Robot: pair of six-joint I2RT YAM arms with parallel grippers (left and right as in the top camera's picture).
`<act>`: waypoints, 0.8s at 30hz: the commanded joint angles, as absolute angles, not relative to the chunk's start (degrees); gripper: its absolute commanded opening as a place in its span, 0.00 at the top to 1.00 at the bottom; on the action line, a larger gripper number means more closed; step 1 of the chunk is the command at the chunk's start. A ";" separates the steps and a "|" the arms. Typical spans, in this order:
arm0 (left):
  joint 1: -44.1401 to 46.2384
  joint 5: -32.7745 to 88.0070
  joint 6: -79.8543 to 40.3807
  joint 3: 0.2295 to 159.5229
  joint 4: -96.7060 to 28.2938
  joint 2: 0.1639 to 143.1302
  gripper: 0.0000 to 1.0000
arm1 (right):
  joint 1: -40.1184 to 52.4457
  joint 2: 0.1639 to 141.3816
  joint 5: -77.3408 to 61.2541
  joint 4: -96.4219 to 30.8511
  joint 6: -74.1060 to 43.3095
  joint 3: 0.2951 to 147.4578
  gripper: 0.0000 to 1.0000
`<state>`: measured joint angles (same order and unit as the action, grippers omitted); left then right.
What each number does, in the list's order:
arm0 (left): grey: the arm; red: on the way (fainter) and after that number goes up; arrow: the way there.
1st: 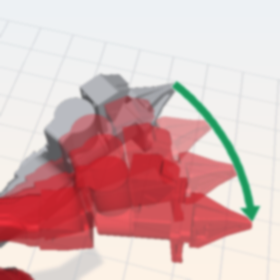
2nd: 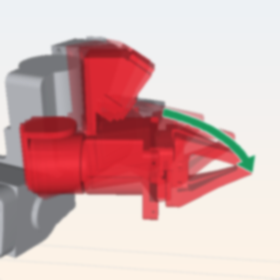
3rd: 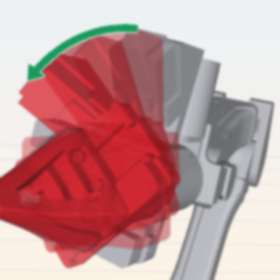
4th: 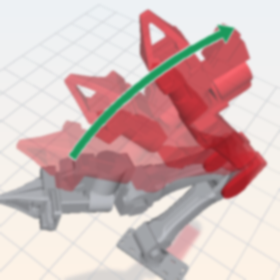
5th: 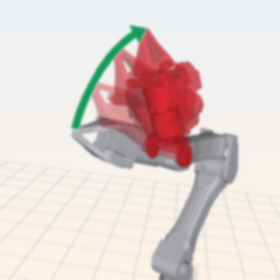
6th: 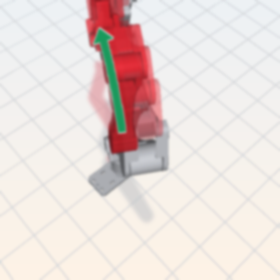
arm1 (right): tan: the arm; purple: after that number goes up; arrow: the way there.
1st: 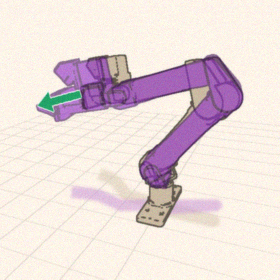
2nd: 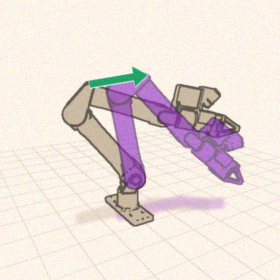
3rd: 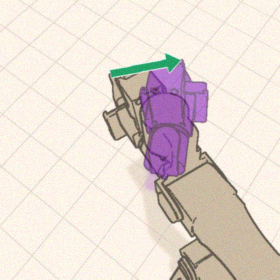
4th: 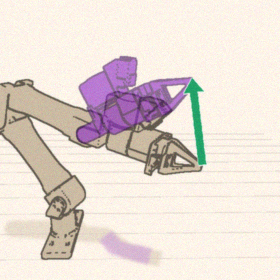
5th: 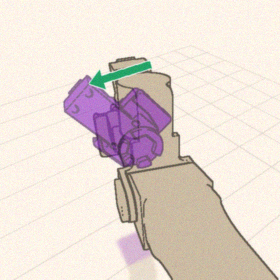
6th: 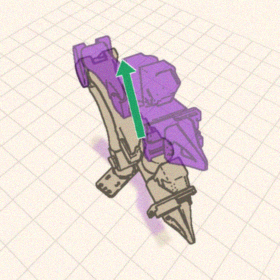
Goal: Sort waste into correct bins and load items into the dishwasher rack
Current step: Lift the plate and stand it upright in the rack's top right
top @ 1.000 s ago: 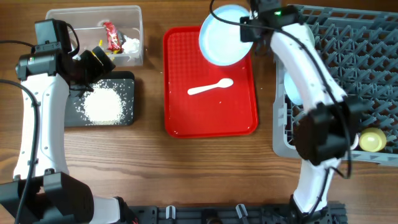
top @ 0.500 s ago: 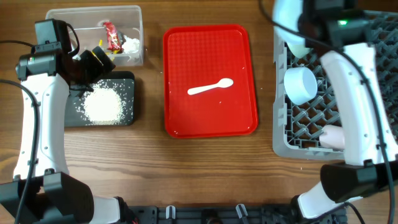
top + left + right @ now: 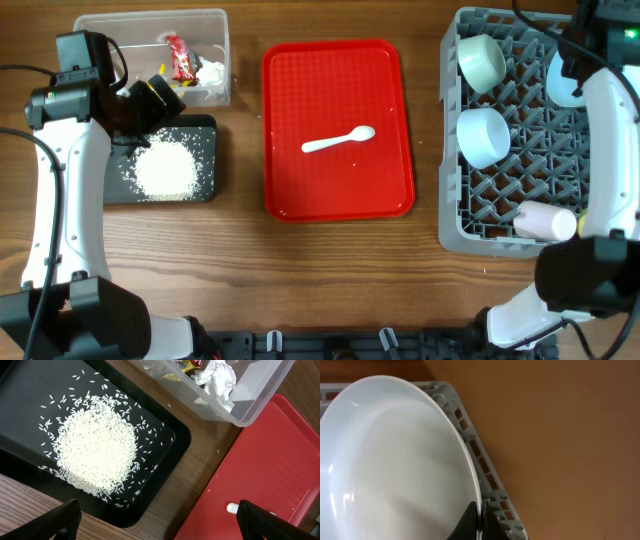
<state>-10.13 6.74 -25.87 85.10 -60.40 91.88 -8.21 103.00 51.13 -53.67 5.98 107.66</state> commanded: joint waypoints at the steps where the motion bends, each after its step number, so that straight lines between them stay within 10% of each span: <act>1: -10.02 7.01 -26.37 85.62 -60.29 91.50 0.00 | -8.95 106.04 54.68 -50.09 8.14 106.98 0.96; 24: -10.02 7.01 -26.39 85.62 -60.29 91.50 0.00 | -9.63 116.81 45.54 -33.56 19.05 106.37 0.96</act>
